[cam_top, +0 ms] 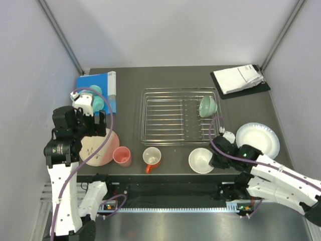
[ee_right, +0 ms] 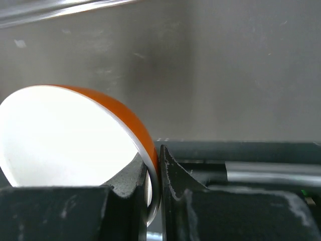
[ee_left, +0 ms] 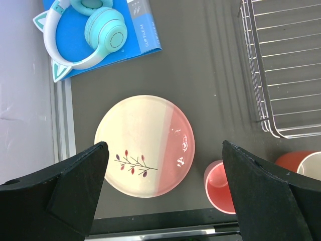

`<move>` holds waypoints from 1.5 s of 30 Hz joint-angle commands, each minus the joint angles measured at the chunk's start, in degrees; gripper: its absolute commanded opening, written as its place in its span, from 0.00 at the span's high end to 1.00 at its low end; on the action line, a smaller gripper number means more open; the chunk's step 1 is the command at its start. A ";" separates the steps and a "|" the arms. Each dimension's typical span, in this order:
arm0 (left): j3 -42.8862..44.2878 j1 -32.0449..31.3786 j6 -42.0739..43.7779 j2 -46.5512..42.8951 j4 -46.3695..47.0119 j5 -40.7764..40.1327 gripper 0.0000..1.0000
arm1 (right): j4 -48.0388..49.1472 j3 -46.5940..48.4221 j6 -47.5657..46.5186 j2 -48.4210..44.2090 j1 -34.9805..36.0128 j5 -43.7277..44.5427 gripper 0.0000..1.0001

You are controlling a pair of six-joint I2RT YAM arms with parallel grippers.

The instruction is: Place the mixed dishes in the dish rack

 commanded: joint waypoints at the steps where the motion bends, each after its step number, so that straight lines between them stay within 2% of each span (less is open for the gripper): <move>1: 1.07 0.13 -0.07 -0.57 1.87 1.26 0.01 | -14.07 21.69 5.45 1.68 6.04 12.18 1.00; 2: 0.81 0.13 -0.24 -0.57 1.87 1.26 0.01 | -16.36 25.60 5.63 3.08 7.79 15.17 1.00; 3: 0.64 0.13 -0.33 -0.57 1.95 1.44 0.01 | -22.91 29.64 4.94 5.10 8.16 21.72 1.00; 4: 0.63 0.13 -0.42 -0.48 2.22 1.79 0.01 | -26.98 37.42 5.11 10.78 8.25 25.62 1.00; 5: 0.81 0.13 -0.51 -0.31 2.22 1.79 0.01 | -30.76 40.63 4.15 13.70 8.25 29.40 1.00; 6: 0.98 0.13 -0.60 -0.13 2.22 1.88 0.01 | -31.67 43.02 1.18 16.17 8.16 36.48 1.00; 7: 1.25 0.22 -0.60 -0.13 2.04 1.70 0.01 | -31.59 45.13 -0.33 19.15 8.08 39.08 1.00; 10: 2.39 0.13 -0.42 0.13 1.00 1.62 0.01 | -31.59 45.68 -2.01 24.17 2.83 45.77 1.00; 13: 3.27 0.13 0.11 0.13 0.64 1.00 0.01 | -31.59 44.45 -1.57 28.30 1.40 51.57 1.00; 18: 3.80 0.13 0.46 0.92 0.02 1.61 0.01 | -31.50 44.80 -3.85 30.43 -3.52 58.68 1.00; 23: 4.15 0.22 0.29 2.42 0.99 2.23 0.01 | -31.41 44.45 -8.60 34.03 -5.28 61.86 1.00; 45: 0.11 0.13 -2.53 -0.74 2.04 3.72 0.01 | -31.41 42.42 -5.00 52.65 0.34 61.25 1.00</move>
